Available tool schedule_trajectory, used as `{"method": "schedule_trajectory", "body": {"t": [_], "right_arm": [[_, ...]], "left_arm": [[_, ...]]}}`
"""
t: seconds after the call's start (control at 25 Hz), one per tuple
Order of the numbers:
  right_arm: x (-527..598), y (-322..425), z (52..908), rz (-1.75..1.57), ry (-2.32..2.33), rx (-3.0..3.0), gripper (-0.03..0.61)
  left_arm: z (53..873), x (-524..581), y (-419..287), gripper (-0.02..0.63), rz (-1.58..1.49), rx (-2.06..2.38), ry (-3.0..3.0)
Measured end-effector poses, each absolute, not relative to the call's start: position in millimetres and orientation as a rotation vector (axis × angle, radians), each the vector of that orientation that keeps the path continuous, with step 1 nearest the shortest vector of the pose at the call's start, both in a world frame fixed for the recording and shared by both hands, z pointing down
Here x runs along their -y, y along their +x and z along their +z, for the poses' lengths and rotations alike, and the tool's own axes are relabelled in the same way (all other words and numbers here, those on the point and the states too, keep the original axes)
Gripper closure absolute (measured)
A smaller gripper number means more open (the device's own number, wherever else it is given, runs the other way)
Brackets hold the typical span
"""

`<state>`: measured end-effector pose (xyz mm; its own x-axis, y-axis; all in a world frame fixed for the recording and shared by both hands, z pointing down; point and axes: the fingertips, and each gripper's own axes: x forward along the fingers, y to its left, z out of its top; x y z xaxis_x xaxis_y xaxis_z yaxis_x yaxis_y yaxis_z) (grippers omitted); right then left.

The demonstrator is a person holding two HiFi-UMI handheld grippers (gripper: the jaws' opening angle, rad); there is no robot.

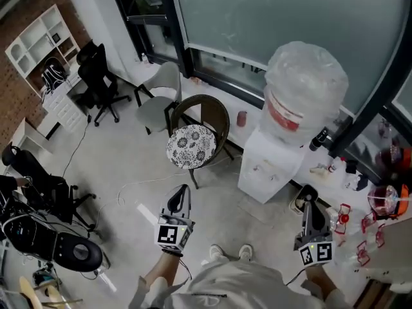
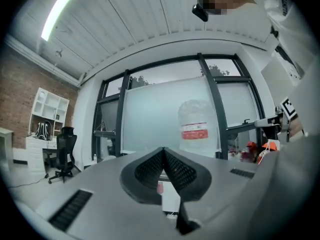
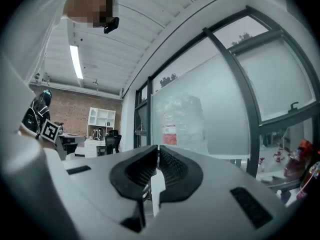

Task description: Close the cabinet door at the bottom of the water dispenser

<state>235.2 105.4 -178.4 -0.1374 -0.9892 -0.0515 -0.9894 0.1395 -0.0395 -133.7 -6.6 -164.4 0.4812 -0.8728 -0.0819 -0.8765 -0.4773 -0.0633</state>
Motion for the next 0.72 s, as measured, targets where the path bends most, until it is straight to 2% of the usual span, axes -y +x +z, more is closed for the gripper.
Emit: {"method": "schedule_trajectory", "body": {"t": [0.72], "right_arm": [[-128.5, 240.5, -197.7, 0.054, -2.002, -2.285, 0.555]], "left_arm": [[-190.3, -28.9, -124.3, 0.606, 0.135, -1.534, -2.62]]}}
